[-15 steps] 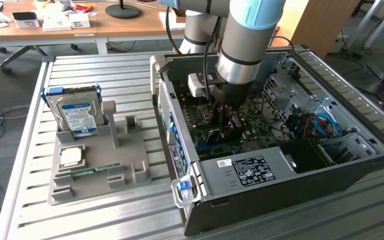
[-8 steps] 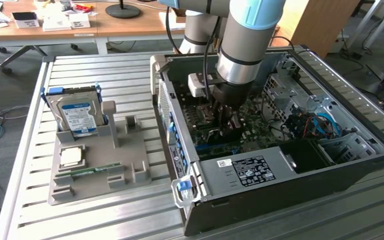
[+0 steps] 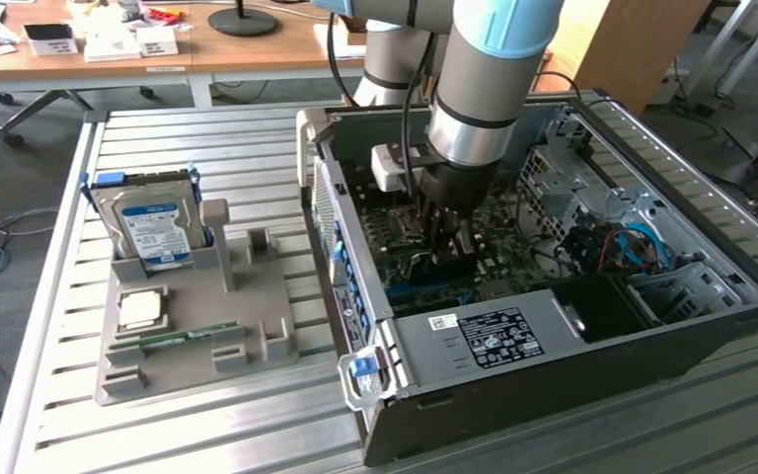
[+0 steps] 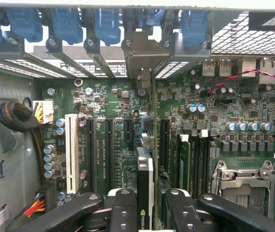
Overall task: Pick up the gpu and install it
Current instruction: 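Press down on the gpu until it lock into place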
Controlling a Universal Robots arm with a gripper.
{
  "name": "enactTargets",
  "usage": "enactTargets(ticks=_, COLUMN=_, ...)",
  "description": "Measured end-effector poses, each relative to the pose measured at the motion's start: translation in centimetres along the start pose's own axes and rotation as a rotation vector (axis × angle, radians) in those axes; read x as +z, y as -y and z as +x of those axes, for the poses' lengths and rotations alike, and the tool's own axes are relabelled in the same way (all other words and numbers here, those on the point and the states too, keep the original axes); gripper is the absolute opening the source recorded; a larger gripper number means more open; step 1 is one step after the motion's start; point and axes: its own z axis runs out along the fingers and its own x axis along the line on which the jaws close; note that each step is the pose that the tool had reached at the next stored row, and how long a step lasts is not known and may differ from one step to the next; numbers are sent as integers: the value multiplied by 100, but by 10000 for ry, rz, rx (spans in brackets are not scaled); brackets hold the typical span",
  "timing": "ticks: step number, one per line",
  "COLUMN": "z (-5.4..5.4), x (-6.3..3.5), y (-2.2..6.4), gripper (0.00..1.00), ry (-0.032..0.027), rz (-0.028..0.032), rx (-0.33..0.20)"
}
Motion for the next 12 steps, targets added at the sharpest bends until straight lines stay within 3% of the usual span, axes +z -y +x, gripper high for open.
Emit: enactTargets(ticks=12, z=-1, x=6, y=-2, gripper=27, ry=6, rz=3, rx=1)
